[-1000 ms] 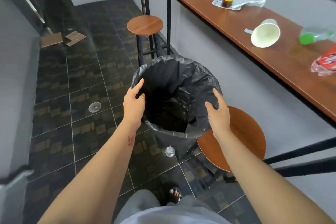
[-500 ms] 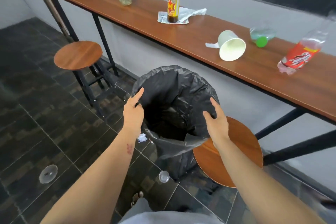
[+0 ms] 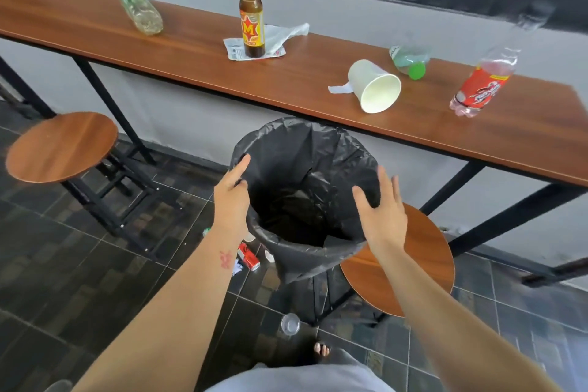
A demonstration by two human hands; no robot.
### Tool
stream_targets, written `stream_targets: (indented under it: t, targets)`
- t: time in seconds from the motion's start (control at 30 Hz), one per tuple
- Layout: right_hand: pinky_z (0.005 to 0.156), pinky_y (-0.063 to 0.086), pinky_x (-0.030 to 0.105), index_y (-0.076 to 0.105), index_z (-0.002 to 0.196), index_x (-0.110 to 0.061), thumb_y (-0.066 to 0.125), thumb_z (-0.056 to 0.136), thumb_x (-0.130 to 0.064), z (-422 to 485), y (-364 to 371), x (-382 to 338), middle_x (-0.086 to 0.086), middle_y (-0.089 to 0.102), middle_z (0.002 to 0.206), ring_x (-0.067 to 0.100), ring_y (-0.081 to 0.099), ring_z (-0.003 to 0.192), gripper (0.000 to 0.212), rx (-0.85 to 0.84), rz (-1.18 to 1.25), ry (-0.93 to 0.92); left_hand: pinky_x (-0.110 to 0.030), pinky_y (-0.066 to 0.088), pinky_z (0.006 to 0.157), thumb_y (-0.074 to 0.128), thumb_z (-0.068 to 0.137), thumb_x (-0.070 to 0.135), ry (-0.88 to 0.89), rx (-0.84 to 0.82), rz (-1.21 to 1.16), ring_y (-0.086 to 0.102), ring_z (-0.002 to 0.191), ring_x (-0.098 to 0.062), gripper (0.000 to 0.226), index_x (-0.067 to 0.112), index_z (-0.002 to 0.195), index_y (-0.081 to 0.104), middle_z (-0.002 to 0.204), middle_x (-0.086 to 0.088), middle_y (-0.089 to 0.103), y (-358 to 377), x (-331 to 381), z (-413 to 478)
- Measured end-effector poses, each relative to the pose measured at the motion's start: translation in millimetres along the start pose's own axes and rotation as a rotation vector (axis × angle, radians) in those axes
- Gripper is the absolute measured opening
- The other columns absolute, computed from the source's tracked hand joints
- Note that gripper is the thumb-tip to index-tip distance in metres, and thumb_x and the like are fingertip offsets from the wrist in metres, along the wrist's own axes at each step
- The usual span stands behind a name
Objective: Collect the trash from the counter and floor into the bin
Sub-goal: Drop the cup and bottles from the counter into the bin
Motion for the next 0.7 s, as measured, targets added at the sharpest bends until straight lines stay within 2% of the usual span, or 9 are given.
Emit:
stream_targets:
  t: [0.1, 0.23, 0.33, 0.4, 0.53, 0.7]
  targets:
    - [0.118, 0.024, 0.049, 0.025, 0.150, -0.038, 0.045, 0.090, -0.063, 3.1, -20.0, -29.1, -0.001, 0.018, 0.162, 0.025, 0.025, 0.146, 0.068, 0.242, -0.121, -0.226, -0.041, 0.044, 0.108, 0.044, 0.101, 0.003, -0.010, -0.017, -0.030, 0.060, 0.105, -0.017, 0.048, 0.039, 0.122, 0.067, 0.107, 0.017, 0.061, 7.2, 3.6, 5.1]
    - [0.116, 0.025, 0.044, 0.029, 0.150, -0.030, 0.050, 0.088, -0.063, 26.2, -35.8, -68.0, 0.002, 0.022, 0.161, 0.023, 0.027, 0.145, 0.073, 0.416, -0.088, -0.408, -0.038, 0.043, 0.108, 0.043, 0.102, 0.004, -0.031, -0.051, -0.103, 0.058, 0.102, -0.010, 0.047, 0.040, 0.120, 0.069, 0.107, 0.023, 0.060, 14.9, 6.6, 9.3]
    - [0.114, 0.029, 0.045, 0.025, 0.153, -0.027, 0.056, 0.085, -0.063, 58.2, -38.4, -96.0, 0.010, 0.020, 0.160, 0.029, 0.029, 0.143, 0.083, 0.425, -0.128, -0.451, -0.041, 0.043, 0.108, 0.040, 0.101, 0.000, -0.018, -0.070, -0.150, 0.056, 0.119, -0.017, 0.052, 0.040, 0.119, 0.070, 0.129, 0.013, 0.059, 15.6, 8.4, 10.1]
    - [0.113, 0.034, 0.047, 0.021, 0.154, -0.028, 0.060, 0.083, -0.061, 78.7, -36.6, -109.1, 0.013, 0.017, 0.161, 0.033, 0.031, 0.142, 0.087, 0.382, -0.137, -0.436, -0.041, 0.044, 0.108, 0.038, 0.101, -0.002, -0.008, -0.083, -0.173, 0.056, 0.119, -0.018, 0.053, 0.036, 0.121, 0.069, 0.133, 0.009, 0.058, 14.9, 9.8, 9.7]
    - [0.106, 0.042, 0.045, 0.018, 0.153, -0.036, 0.066, 0.086, -0.049, 110.8, -27.6, -116.8, 0.014, 0.013, 0.161, 0.037, 0.036, 0.138, 0.084, 0.263, -0.095, -0.359, -0.043, 0.042, 0.109, 0.038, 0.101, -0.002, -0.006, -0.071, -0.164, 0.056, 0.121, -0.018, 0.053, 0.036, 0.120, 0.070, 0.129, 0.011, 0.059, 13.2, 12.7, 10.4]
    - [0.093, 0.051, 0.046, 0.039, 0.140, -0.033, 0.070, 0.083, -0.025, 122.1, -25.4, -115.3, 0.012, 0.036, 0.143, 0.033, 0.050, 0.119, 0.065, 0.315, 0.018, -0.339, -0.042, 0.042, 0.110, 0.039, 0.101, -0.003, 0.003, -0.055, -0.135, 0.056, 0.118, -0.013, 0.052, 0.034, 0.122, 0.069, 0.117, 0.019, 0.060, 11.5, 15.2, 9.9]
Point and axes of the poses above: each hand's wrist, its own z-axis towards the middle knuckle, its own y-axis out of the palm, x = y × z, the point moved 4 cm from there along z, towards the middle knuckle
